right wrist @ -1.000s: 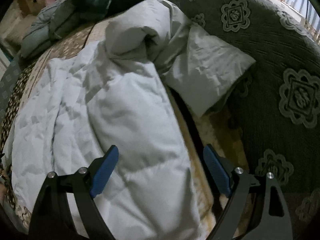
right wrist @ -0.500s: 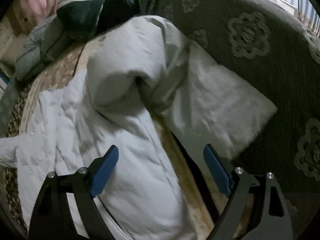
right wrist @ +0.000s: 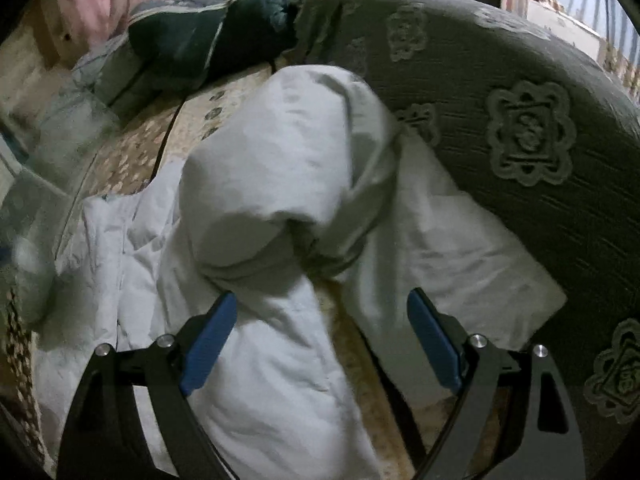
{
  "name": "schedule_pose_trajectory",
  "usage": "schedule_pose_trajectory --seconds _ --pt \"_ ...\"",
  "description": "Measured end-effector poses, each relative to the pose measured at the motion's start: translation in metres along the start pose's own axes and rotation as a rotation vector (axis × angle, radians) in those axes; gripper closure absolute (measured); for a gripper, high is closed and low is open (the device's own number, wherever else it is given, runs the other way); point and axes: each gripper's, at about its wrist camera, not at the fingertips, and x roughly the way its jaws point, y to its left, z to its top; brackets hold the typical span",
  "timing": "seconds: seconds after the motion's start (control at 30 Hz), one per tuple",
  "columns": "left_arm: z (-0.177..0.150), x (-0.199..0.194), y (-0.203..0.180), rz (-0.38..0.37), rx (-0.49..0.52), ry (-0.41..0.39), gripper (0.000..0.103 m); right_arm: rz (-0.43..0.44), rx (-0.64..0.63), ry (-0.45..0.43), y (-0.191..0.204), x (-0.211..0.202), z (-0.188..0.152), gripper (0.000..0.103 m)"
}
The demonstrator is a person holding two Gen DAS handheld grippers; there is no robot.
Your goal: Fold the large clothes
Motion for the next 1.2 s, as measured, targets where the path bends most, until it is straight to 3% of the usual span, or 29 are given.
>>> schedule_pose_trajectory --seconds 0.07,0.13,0.23,0.33,0.4,0.5,0.53,0.67,0.8,1.0,1.13,1.2 --pt "-0.006 0.001 -0.011 0.010 0.096 0.010 0.003 0.029 0.038 -0.010 -0.009 -0.003 0.000 0.016" --pt "-0.012 -0.011 -0.003 0.039 0.109 0.002 0.003 0.071 0.067 -0.007 -0.008 -0.002 0.000 0.016" --pt "-0.011 -0.029 0.042 0.116 -0.029 0.005 0.003 0.117 0.058 0.002 0.009 0.005 -0.002 0.016" --pt "-0.025 -0.050 0.102 0.269 -0.175 0.025 0.003 0.178 0.064 0.010 0.032 0.012 -0.004 0.016" --pt "-0.044 -0.068 0.140 0.333 -0.279 0.038 0.003 0.225 0.083 0.006 0.051 0.019 -0.004 0.016" --pt "-0.073 -0.089 0.200 0.372 -0.506 0.051 0.003 0.254 0.095 -0.027 0.079 0.034 0.002 0.016" --pt "-0.078 -0.088 0.211 0.385 -0.532 0.055 0.003 0.261 0.101 -0.032 0.089 0.044 0.005 0.016" --pt "-0.097 -0.075 0.243 0.474 -0.529 0.127 0.003 0.207 0.080 -0.050 0.118 0.073 0.005 0.015" --pt "-0.101 -0.065 0.266 0.448 -0.627 0.131 0.003 0.175 0.088 -0.089 0.123 0.082 0.014 0.015" --pt "-0.093 -0.042 0.280 0.509 -0.624 0.136 0.003 0.084 0.028 -0.201 0.136 0.041 0.026 0.015" --pt "-0.083 -0.022 0.275 0.513 -0.629 0.124 0.003 0.001 -0.047 -0.333 0.149 0.018 0.028 0.015" --pt "-0.083 -0.018 0.275 0.486 -0.623 0.136 0.003 0.055 -0.100 -0.397 0.155 0.014 0.030 0.015"
